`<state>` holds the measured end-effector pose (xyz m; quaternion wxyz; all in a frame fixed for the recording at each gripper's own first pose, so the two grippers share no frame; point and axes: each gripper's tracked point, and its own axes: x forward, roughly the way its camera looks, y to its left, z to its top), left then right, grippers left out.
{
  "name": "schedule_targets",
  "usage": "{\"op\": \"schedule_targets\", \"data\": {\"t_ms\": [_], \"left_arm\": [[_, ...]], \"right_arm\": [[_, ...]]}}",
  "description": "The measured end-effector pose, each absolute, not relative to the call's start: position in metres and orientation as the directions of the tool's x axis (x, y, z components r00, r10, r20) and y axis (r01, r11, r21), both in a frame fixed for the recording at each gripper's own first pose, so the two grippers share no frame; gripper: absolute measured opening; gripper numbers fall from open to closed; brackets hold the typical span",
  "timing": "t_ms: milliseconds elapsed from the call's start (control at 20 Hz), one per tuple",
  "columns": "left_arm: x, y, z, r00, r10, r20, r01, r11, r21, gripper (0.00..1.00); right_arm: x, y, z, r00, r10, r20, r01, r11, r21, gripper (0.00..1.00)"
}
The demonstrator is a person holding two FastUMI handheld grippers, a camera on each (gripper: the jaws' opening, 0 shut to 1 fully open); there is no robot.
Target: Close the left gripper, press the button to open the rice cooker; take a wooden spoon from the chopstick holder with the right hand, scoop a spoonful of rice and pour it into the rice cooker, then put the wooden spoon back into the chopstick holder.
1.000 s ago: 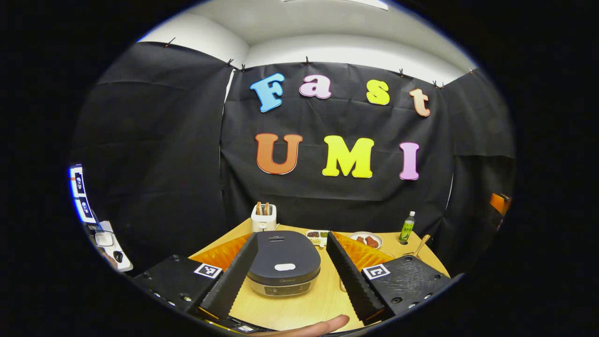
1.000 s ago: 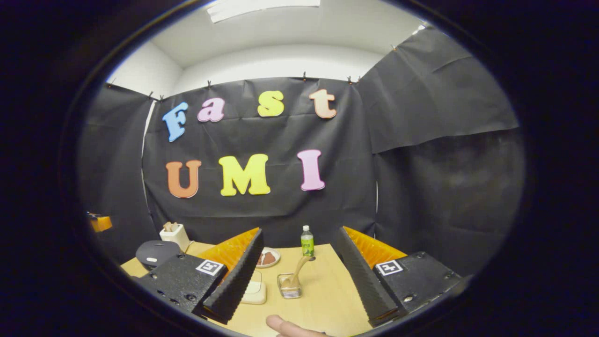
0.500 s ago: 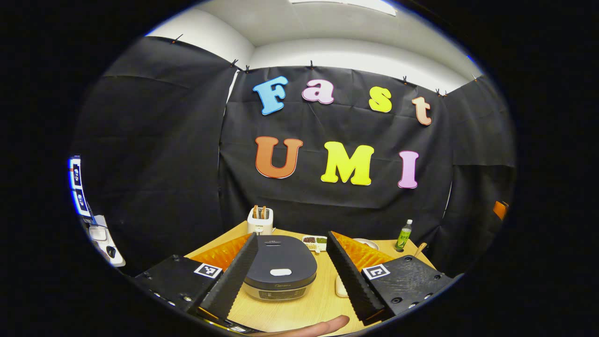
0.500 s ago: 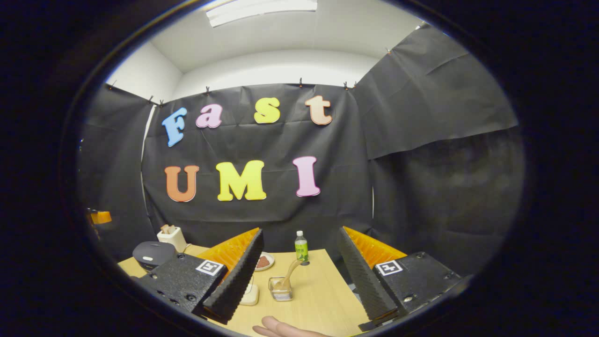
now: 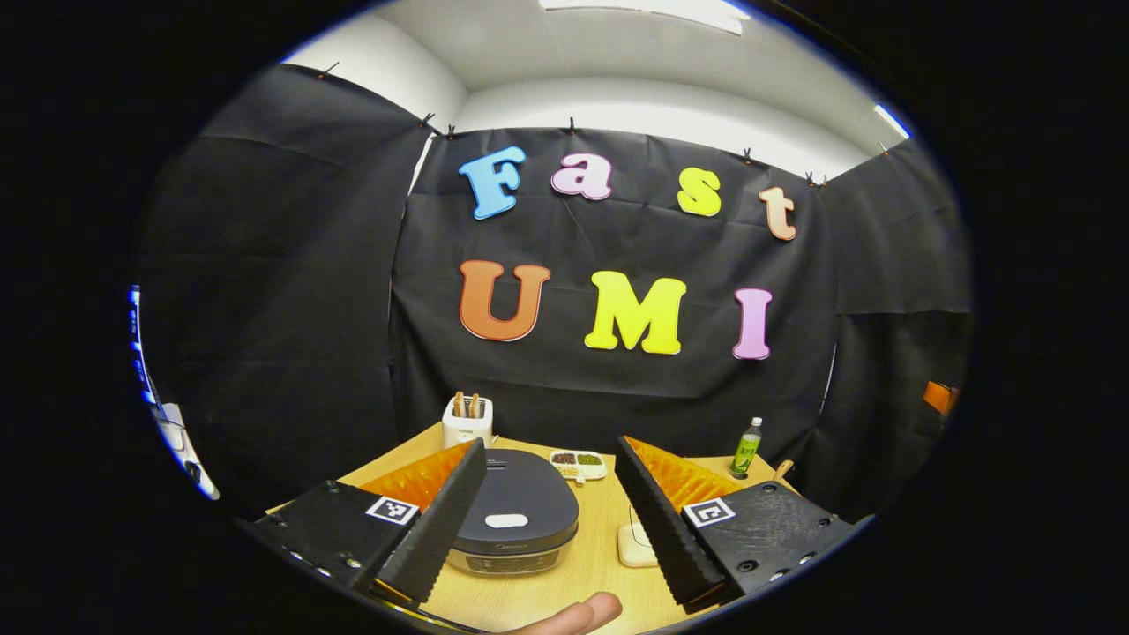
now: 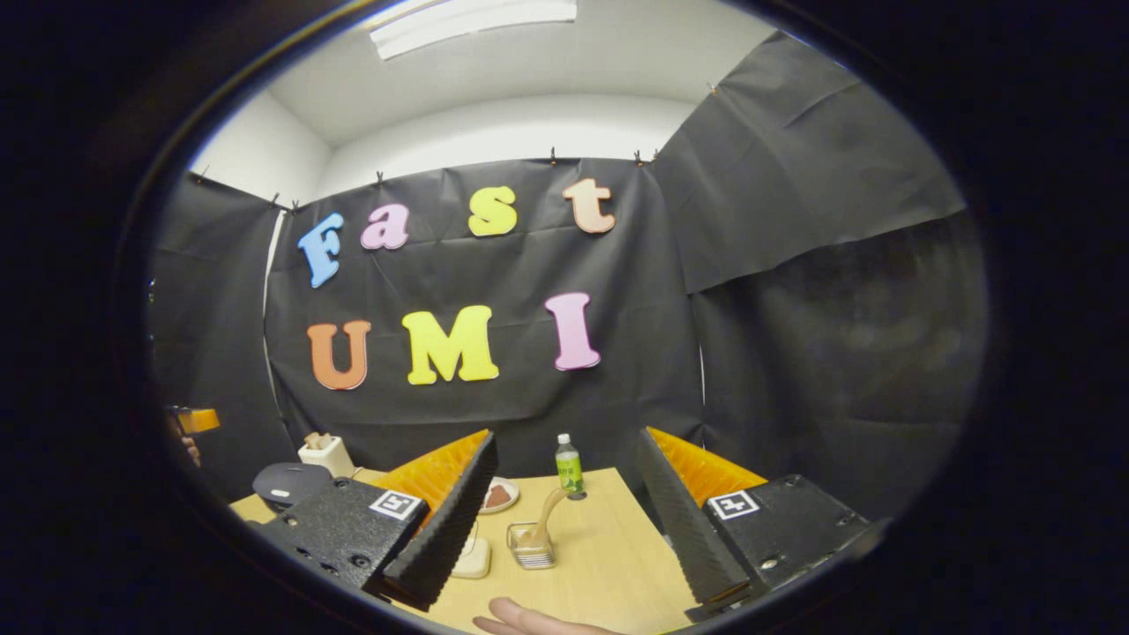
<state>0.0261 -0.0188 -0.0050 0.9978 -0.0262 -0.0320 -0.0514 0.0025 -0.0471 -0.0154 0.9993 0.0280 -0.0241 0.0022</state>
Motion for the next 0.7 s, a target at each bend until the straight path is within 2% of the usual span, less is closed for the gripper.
{"op": "schedule_targets", "data": {"t_ms": [50, 150, 200, 250, 300, 400, 450, 550, 700], "left_arm": [[0.031, -0.020, -0.010, 0.993, -0.106, 0.054, 0.109, 0.993, -0.050, 0.90], [0.047, -0.031, -0.023, 0.992, -0.124, 0.012, 0.125, 0.991, -0.039, 0.65], [0.054, -0.032, -0.028, 0.992, -0.124, -0.006, 0.124, 0.992, -0.026, 0.66], [0.059, -0.032, -0.035, 0.993, -0.118, -0.026, 0.117, 0.993, -0.011, 0.33], [0.063, -0.030, -0.042, 0.994, -0.101, -0.041, 0.101, 0.995, 0.011, 0.45], [0.074, -0.028, -0.052, 0.996, -0.071, -0.059, 0.074, 0.996, 0.051, 0.45], [0.071, -0.032, -0.052, 0.992, -0.092, -0.086, 0.097, 0.994, 0.058, 0.45], [0.085, -0.034, -0.067, 0.990, -0.080, -0.116, 0.087, 0.995, 0.049, 0.05], [0.097, -0.035, -0.086, 0.983, -0.083, -0.167, 0.092, 0.994, 0.052, 0.06]], "right_arm": [[0.005, -0.049, -0.019, 0.999, 0.003, 0.041, -0.005, 0.998, 0.056, 1.00], [0.012, -0.052, -0.029, 1.000, 0.005, 0.024, -0.006, 0.998, 0.059, 1.00], [0.015, -0.054, -0.035, 1.000, 0.004, 0.015, -0.005, 0.998, 0.061, 1.00], [0.019, -0.056, -0.039, 1.000, 0.005, 0.006, -0.006, 0.998, 0.062, 1.00], [0.021, -0.057, -0.045, 1.000, 0.009, -0.002, -0.009, 0.998, 0.061, 1.00], [0.026, -0.061, -0.054, 1.000, 0.014, -0.020, -0.013, 0.998, 0.054, 1.00], [0.028, -0.063, -0.058, 1.000, 0.012, -0.026, -0.010, 0.999, 0.050, 1.00], [0.032, -0.068, -0.062, 0.999, 0.009, -0.030, -0.008, 0.999, 0.044, 1.00], [0.036, -0.074, -0.065, 1.000, 0.002, -0.023, -0.001, 0.999, 0.038, 1.00]]}}
